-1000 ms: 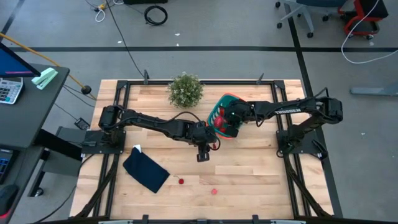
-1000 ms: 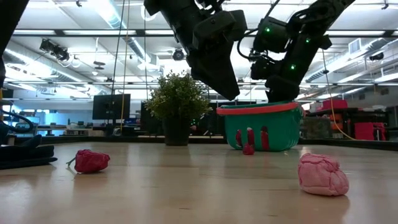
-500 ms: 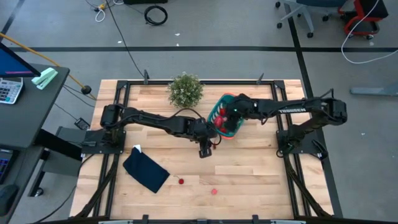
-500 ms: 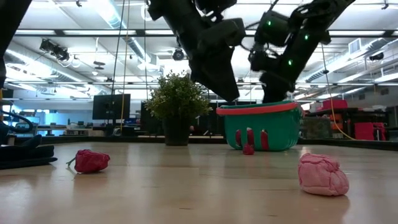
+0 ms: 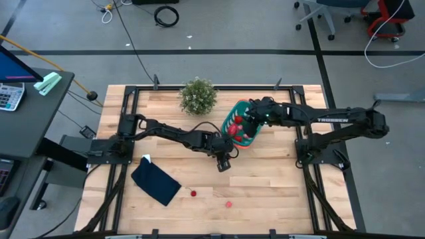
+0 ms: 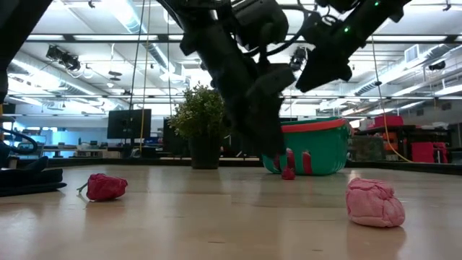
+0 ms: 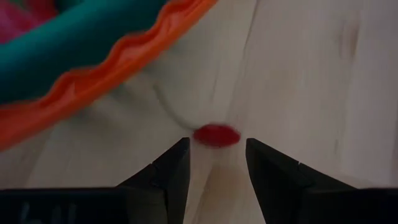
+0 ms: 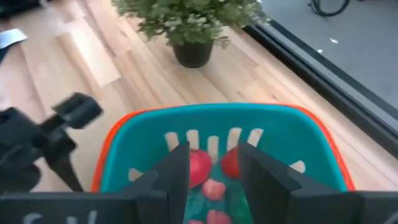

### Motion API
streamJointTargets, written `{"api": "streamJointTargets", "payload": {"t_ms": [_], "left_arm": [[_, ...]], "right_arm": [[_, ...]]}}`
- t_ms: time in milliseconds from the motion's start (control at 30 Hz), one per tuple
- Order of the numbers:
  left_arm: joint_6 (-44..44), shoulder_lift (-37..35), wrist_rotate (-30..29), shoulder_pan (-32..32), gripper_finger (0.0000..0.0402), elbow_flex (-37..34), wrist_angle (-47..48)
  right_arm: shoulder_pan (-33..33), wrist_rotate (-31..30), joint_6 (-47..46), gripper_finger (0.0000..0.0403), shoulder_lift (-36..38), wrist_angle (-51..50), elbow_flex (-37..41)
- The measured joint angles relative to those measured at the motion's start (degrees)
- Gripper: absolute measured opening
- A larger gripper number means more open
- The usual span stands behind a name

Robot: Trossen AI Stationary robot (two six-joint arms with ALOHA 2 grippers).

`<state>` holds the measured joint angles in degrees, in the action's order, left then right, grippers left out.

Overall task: Pick and placing Produce into tupperware
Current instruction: Put the red cherry into the basket

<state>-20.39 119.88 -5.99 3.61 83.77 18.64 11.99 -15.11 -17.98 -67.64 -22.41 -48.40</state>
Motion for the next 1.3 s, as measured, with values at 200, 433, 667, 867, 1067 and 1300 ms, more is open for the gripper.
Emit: {"api": "streamJointTargets", "payload": {"t_ms": [200,433,667,867,1067,1300], "left_arm": [[-0.1,0.1,0.0,0.0,0.0162,0.1,-1.7],[-1.5,1.1,-1.6,0.1,0.0162,0.2,-2.5],[-3.0,4.3,-3.3,0.7,0.0162,0.2,-4.8],[-2.8,5.1,-4.1,0.9,0.0161,0.1,-5.4],[-0.9,5.0,-4.4,1.3,0.0123,0.2,-3.7],[0.4,5.0,-4.1,3.3,0.0024,0.5,-4.0]], "right_arm": [[-2.5,0.0,0.1,0.0141,-0.3,-0.8,0.0],[-3.2,0.0,1.3,0.014,-1.1,-1.1,0.0],[-3.2,-0.1,1.4,0.014,-0.8,-1.3,0.0],[-3.2,-0.1,1.4,0.014,-1.0,-1.7,0.0],[-3.2,-0.1,1.6,0.014,-0.9,-1.8,0.0],[-3.2,-0.1,1.6,0.014,-0.9,-1.8,0.0]]}}
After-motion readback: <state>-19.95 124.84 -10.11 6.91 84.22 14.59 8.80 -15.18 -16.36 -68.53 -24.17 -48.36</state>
